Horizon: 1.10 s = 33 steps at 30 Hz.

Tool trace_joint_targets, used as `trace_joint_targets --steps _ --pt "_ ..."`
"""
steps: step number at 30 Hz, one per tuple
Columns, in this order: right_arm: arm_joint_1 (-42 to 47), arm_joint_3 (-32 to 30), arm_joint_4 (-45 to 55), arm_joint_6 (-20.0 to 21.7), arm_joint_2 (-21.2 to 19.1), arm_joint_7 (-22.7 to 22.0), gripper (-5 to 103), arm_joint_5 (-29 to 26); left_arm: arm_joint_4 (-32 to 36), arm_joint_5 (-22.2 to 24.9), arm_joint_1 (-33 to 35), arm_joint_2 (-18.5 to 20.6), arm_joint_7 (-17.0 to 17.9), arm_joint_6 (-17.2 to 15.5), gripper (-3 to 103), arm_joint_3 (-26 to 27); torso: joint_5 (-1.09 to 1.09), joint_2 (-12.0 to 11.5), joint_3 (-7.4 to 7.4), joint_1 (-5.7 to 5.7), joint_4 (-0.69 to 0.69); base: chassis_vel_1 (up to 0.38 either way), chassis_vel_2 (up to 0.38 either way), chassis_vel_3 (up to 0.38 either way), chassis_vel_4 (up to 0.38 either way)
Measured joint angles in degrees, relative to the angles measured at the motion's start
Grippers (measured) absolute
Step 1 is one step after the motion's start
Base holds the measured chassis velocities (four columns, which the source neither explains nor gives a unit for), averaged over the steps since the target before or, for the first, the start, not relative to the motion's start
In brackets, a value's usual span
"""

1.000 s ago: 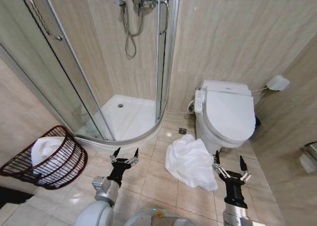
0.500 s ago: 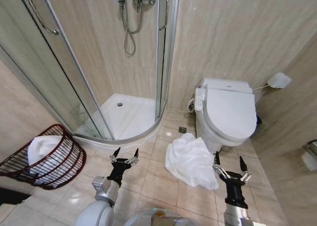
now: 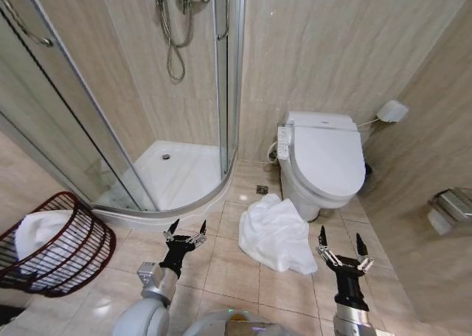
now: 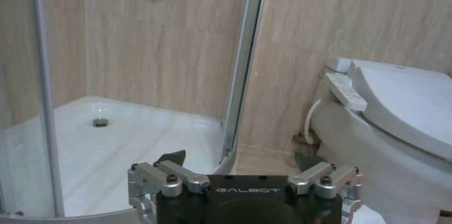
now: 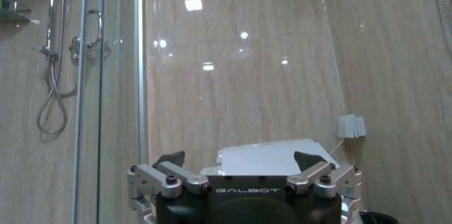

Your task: Discard the used towel into the hamper.

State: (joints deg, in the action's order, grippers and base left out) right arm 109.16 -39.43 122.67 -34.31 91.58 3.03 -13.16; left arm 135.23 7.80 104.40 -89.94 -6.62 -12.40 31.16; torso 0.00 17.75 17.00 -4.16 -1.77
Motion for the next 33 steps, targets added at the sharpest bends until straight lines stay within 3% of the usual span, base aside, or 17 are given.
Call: trace_joint_targets --steps 33 --pt "0.0 -0.4 -0.3 1.0 -0.2 -1.2 100 -0.2 0.0 0.0 0.0 0.0 0.0 0.0 100 0.0 0.00 -1.4 -0.96 0.44 0.00 0.000 0.000 0.000 0.000"
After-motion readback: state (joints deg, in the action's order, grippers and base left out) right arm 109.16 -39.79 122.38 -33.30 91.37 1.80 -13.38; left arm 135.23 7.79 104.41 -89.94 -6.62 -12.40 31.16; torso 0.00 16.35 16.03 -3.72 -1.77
